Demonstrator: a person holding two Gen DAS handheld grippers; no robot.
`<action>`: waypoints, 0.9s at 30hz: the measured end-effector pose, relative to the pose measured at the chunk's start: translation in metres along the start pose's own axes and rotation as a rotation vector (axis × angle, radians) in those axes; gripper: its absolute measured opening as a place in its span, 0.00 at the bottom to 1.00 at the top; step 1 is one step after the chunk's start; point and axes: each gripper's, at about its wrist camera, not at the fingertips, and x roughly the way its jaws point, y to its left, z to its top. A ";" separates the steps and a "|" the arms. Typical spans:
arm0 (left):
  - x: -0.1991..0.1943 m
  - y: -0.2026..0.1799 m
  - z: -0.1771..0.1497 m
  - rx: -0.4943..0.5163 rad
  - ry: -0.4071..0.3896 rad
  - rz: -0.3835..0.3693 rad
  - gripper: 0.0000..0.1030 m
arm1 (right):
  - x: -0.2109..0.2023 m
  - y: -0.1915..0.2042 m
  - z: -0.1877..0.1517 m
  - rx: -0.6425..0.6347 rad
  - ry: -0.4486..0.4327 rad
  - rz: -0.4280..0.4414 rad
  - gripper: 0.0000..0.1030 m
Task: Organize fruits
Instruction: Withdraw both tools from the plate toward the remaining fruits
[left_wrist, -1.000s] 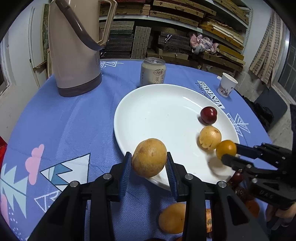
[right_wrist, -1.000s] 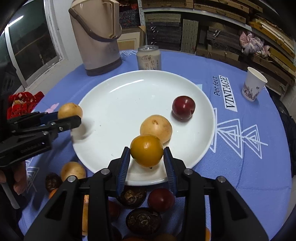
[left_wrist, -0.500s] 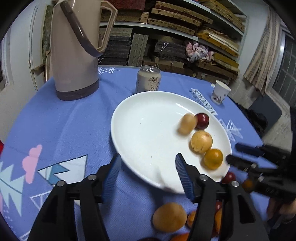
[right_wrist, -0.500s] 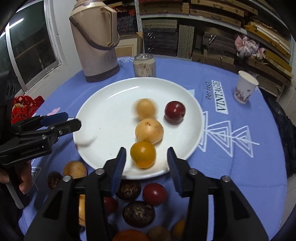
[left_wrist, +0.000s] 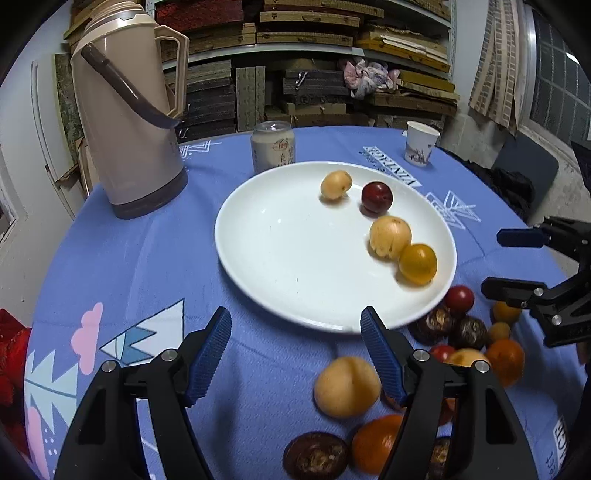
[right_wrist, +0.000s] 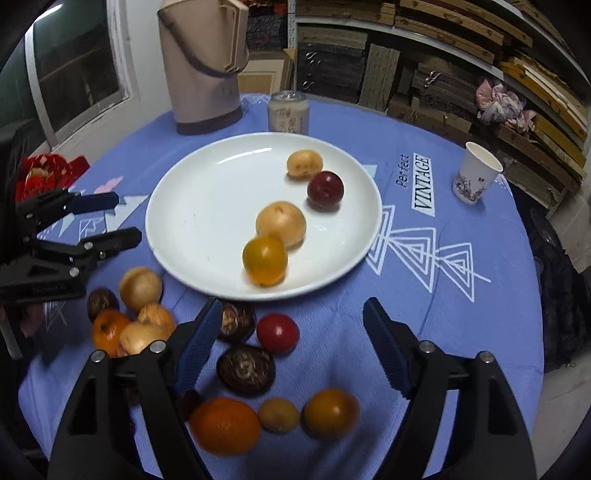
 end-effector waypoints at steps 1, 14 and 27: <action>0.000 0.001 -0.001 0.003 0.007 0.010 0.71 | 0.000 0.000 -0.001 -0.006 0.002 0.006 0.74; 0.009 -0.003 -0.010 0.031 0.120 -0.039 0.71 | 0.011 0.009 -0.005 -0.054 0.075 -0.019 0.66; 0.016 -0.012 -0.018 0.077 0.194 -0.082 0.71 | 0.039 0.005 -0.010 -0.025 0.152 0.017 0.49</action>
